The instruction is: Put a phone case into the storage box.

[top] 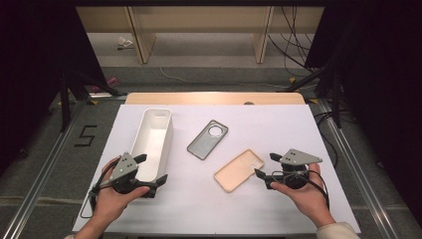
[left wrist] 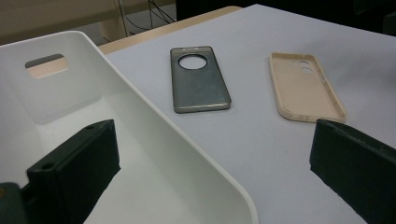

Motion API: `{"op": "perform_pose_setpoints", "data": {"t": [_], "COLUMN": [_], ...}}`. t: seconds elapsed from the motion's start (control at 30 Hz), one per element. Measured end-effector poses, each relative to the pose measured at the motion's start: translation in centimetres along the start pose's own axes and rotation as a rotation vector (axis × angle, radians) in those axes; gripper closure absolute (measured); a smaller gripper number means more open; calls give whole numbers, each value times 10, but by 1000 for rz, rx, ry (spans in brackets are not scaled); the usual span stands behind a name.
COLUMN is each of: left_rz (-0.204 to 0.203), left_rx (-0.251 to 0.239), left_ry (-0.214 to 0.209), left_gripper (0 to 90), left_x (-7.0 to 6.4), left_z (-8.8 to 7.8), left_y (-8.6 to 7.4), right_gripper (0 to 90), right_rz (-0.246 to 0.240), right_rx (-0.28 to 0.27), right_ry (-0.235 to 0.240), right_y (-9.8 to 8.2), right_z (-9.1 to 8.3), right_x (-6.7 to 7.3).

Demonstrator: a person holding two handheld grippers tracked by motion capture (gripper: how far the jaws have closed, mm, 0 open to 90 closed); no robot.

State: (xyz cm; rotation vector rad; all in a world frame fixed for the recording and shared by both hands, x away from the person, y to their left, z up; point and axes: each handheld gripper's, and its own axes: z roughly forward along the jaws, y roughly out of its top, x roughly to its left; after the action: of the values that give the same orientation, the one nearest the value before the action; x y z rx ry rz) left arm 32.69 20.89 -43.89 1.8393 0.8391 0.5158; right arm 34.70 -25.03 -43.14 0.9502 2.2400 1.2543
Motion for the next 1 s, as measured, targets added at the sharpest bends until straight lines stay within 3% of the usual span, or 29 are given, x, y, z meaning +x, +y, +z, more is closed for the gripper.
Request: {"op": "perform_pose_setpoints", "data": {"t": [0.33, 0.5, 0.57, 0.6, 0.63, 0.67, 0.73, 0.8, 0.83, 1.0], "left_rz": [0, 0, -1, -1, 0, 2, 2, 1, 2, -4], "left_rx": [2, 2, 3, 3, 4, 4, 4, 4, 5, 3], "left_ry": [-5, -8, -10, -10, -12, -14, -16, -16, -17, -19], "left_gripper": [9, 9, 9, 9, 9, 9, 9, 9, 9, 9], "left_x": [-1, -2, -2, -2, -2, -2, -3, -3, -3, -2], "left_z": [-1, -1, -1, -1, -1, 0, -1, -1, -1, -2], "left_y": [0, 0, 0, 0, 0, 0, 0, 0, 0, 0], "right_gripper": [278, 441, 529, 529, 546, 658, 764, 806, 900, 900], "right_rz": [23, 9, 5, 5, 7, -25, -44, -57, -68, -73], "right_rx": [-34, -27, -17, -17, -8, 20, 37, 47, 70, 124], "right_ry": [10, 0, 35, 35, 56, 65, 70, 72, 75, 97], "right_y": [5, 13, 20, 20, 22, 30, 38, 42, 51, 68], "right_z": [3, 13, 19, 19, 23, 33, 41, 46, 59, 92], "right_x": [1, -3, -3, -3, -3, 0, 2, 3, 4, 8]}}
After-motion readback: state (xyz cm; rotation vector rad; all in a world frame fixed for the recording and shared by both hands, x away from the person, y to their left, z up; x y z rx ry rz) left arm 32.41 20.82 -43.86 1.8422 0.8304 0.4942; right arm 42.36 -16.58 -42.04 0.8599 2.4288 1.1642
